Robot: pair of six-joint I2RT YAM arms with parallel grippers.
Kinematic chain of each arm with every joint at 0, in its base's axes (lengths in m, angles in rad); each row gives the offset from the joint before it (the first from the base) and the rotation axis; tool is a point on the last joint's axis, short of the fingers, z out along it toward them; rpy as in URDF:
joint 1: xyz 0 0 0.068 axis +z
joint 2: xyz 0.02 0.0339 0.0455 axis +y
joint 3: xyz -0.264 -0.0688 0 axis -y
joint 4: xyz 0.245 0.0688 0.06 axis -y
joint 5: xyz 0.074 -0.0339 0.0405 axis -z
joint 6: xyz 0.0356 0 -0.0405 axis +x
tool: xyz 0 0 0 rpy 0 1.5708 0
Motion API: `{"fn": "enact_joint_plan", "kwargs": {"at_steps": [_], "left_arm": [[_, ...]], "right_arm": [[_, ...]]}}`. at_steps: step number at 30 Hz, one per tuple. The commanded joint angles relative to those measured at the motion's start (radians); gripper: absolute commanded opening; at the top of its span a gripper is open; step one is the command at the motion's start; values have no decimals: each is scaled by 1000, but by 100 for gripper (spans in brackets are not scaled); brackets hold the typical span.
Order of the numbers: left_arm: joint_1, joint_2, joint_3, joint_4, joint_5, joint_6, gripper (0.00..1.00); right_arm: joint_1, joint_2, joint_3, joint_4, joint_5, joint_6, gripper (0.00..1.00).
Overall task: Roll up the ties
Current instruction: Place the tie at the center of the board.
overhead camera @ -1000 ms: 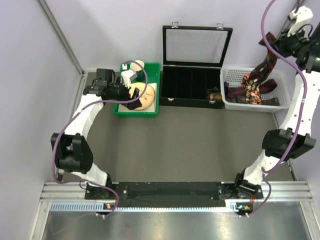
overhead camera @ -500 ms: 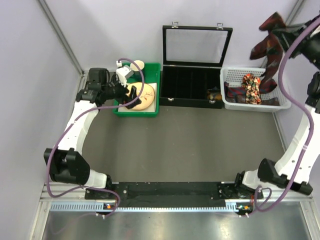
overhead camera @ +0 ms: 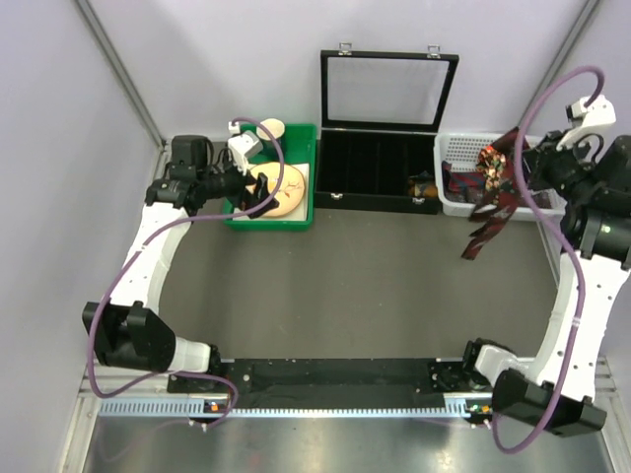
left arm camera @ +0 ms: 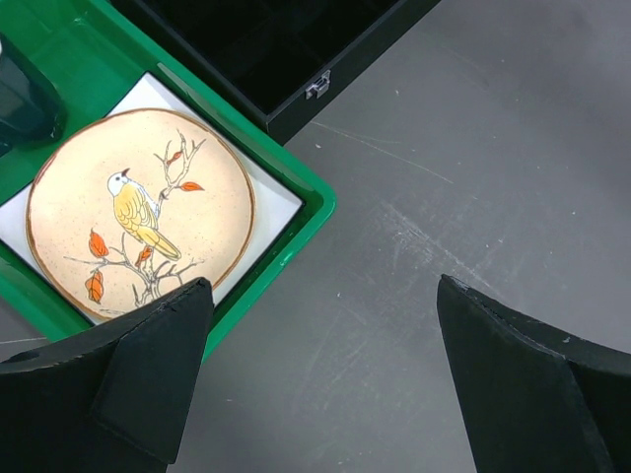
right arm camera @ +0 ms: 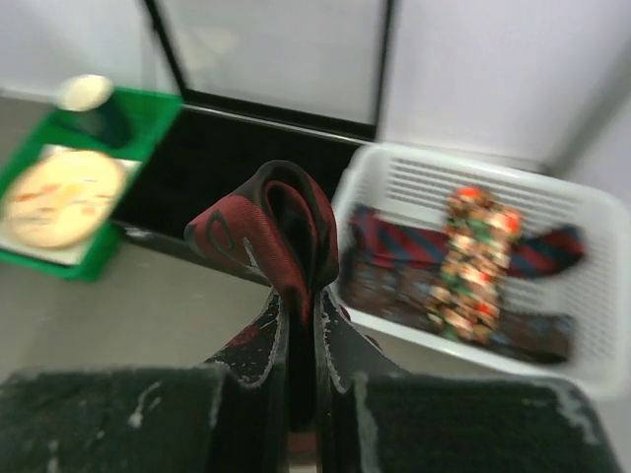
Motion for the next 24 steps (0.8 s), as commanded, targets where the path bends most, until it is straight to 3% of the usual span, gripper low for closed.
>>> {"fn": "enact_joint_plan", "kwargs": {"at_steps": [1, 5, 8, 11, 12, 16, 24], "left_arm": [[-5, 29, 37, 23, 10, -15, 99], [-5, 50, 33, 51, -13, -45, 99], [-5, 57, 24, 61, -42, -59, 99], [-5, 46, -3, 74, -64, -73, 99], [-3, 43, -14, 78, -76, -79, 99], [-3, 18, -60, 89, -102, -88, 99], [3, -19, -115, 81, -148, -107, 99]], "right_arm": [[-1, -134, -49, 153, 314, -122, 0], [23, -174, -199, 213, 300, -233, 0], [182, -206, -374, 288, 453, -333, 0], [412, -239, -598, 432, 643, -427, 0], [552, -239, -649, 469, 766, -450, 0], [827, -161, -824, 599, 938, -502, 0], [1184, 110, -809, 446, 836, -369, 0]]}}
